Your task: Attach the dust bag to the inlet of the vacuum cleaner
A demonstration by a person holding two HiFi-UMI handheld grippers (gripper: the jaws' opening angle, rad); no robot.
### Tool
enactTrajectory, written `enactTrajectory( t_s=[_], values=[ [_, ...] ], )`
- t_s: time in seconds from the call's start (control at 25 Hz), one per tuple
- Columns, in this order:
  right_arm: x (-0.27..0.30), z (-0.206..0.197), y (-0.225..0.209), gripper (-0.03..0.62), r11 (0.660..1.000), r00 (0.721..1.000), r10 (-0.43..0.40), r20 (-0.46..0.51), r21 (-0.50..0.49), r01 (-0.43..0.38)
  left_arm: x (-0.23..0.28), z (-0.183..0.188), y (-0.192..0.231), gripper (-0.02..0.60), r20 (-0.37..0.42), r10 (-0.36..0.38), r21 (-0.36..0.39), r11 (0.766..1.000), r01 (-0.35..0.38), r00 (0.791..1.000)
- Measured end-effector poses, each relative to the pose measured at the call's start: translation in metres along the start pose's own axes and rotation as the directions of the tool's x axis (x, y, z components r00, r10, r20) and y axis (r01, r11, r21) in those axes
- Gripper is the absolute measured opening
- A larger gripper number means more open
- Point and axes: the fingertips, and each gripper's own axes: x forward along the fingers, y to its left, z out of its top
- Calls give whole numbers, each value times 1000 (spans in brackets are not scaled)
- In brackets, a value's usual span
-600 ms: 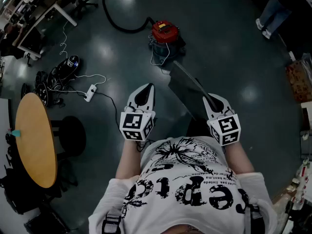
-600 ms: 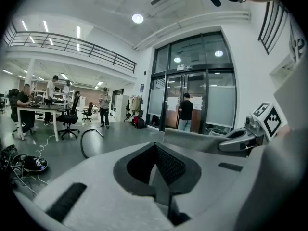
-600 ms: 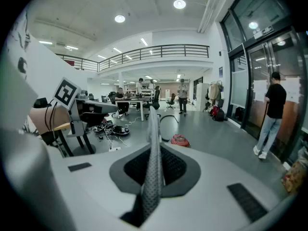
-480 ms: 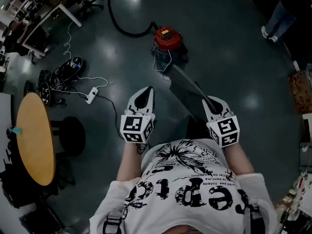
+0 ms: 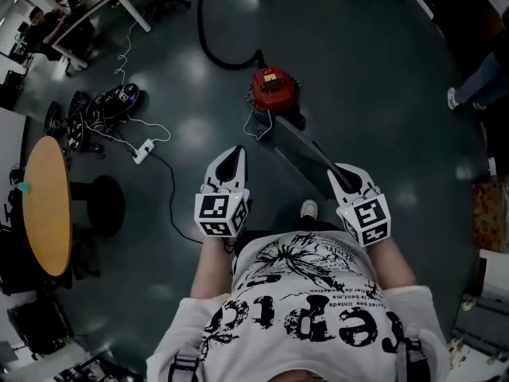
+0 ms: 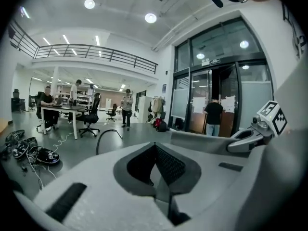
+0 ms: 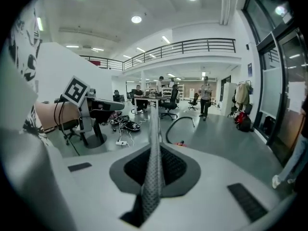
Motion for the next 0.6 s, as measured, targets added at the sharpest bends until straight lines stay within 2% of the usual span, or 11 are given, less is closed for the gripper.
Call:
enactTrajectory(
  t_s=[0.08,0.28,0.44,0.6],
  values=[
    [6,1,-28,21,1000,1000,27,-10,-5,-27,19,1,-8,2,-14,34,-11,999,-34,999],
    [34,2,-98,21,996,996,83,-36,-16,-84,75,-3,-18,2,-79,66,0,998,-66,995],
    [78,-17,-121,21,988,985,152,-88,-22,-154,113,-27,5,2,-136,89,-9,996,-91,987],
    [122,-28,-139,21,974,966,221,-131,-20,-226,165,-44,31,2,-155,60,-22,998,-65,986]
  ],
)
